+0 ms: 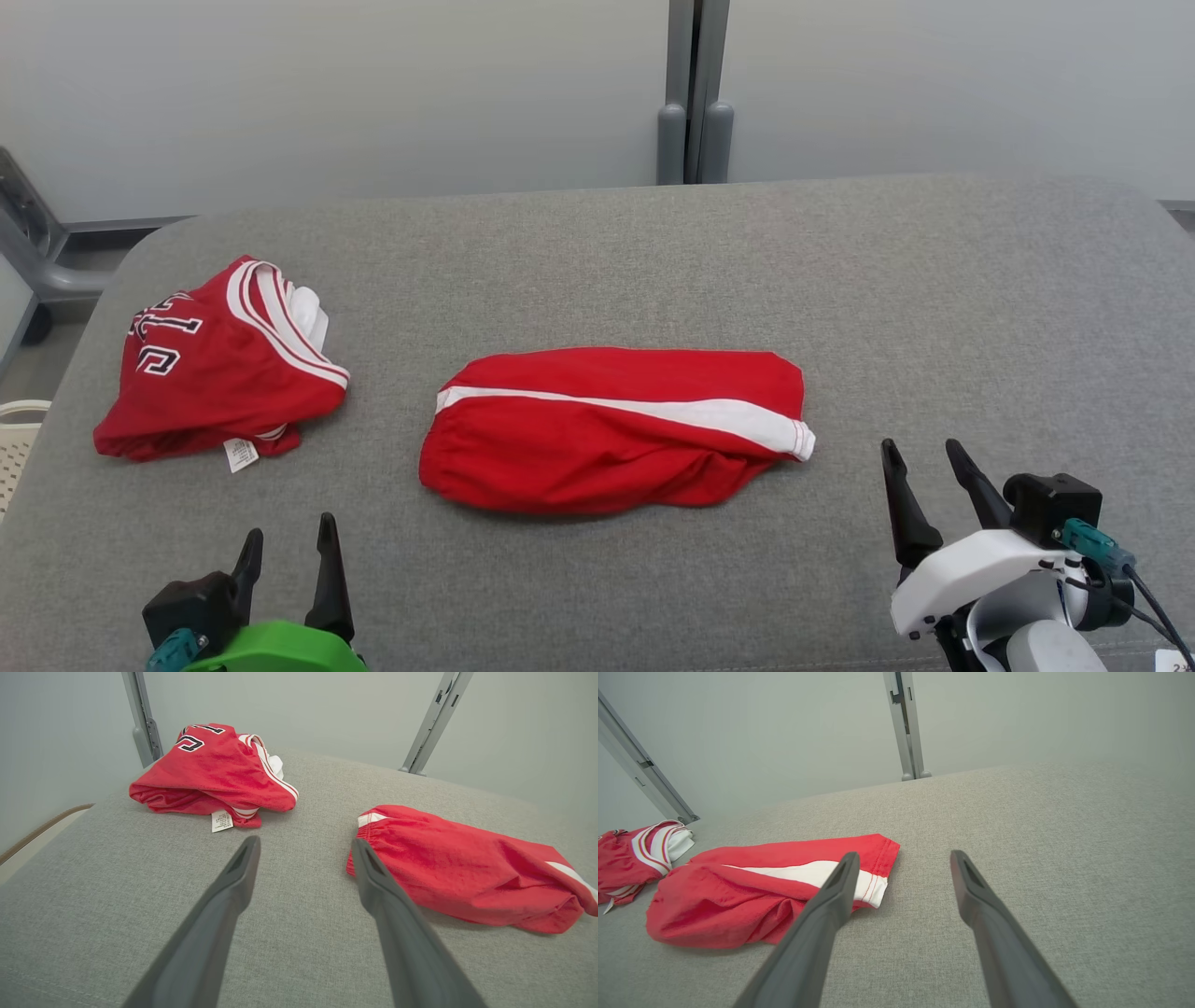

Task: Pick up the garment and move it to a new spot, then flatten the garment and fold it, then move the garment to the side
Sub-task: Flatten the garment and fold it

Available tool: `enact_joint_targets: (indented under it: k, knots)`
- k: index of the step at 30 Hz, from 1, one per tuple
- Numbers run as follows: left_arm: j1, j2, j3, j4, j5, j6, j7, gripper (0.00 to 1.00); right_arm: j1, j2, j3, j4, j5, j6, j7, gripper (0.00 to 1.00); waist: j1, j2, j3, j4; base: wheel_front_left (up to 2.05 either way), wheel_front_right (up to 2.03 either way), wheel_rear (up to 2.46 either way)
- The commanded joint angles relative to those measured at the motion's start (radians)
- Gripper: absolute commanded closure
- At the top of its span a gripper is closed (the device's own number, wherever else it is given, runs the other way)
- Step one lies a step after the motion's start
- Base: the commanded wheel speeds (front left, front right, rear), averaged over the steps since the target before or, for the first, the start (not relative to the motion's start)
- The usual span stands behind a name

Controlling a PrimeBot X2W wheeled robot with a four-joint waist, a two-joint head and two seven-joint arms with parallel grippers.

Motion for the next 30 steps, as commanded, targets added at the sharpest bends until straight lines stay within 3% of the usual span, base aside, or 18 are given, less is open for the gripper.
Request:
enact_joint_targets:
  k: [1, 9, 12, 25, 30]
  knots:
    - [-0.017, 0.005, -0.002, -0.005, 0.002, 0.004, 0.003, 0.0, -0.012, -0.004, 0.001, -0.005, 0.009, 0.0, 0.006, 0.0, 0.0, 0.0, 0.004, 0.001, 0.0, 0.0, 0.0]
    - [-0.08, 0.023, -0.018, -0.028, 0.029, -0.002, 0.03, 0.0, -0.047, -0.004, 0.01, -0.04, -0.016, 0.0, 0.101, 0.0, 0.0, 0.0, 0.033, 0.008, 0.0, 0.0, 0.0]
    - [-0.143, 0.029, -0.036, -0.031, 0.032, 0.013, 0.113, 0.0, -0.083, -0.004, -0.006, -0.07, -0.013, 0.0, 0.169, 0.0, 0.0, 0.0, 0.06, 0.015, 0.0, 0.0, 0.0]
    - [-0.583, 0.0, -0.132, 0.102, 0.01, -0.042, 0.519, 0.0, -0.307, -0.004, -0.085, -0.091, 0.023, 0.0, 0.574, 0.0, 0.0, 0.0, 0.26, 0.03, 0.0, 0.0, 0.0]
    - [-0.687, -0.016, -0.162, 0.165, 0.02, -0.043, 0.624, 0.0, -0.35, -0.003, -0.069, -0.115, 0.028, 0.0, 0.671, 0.0, 0.0, 0.0, 0.32, 0.024, 0.0, 0.0, 0.0]
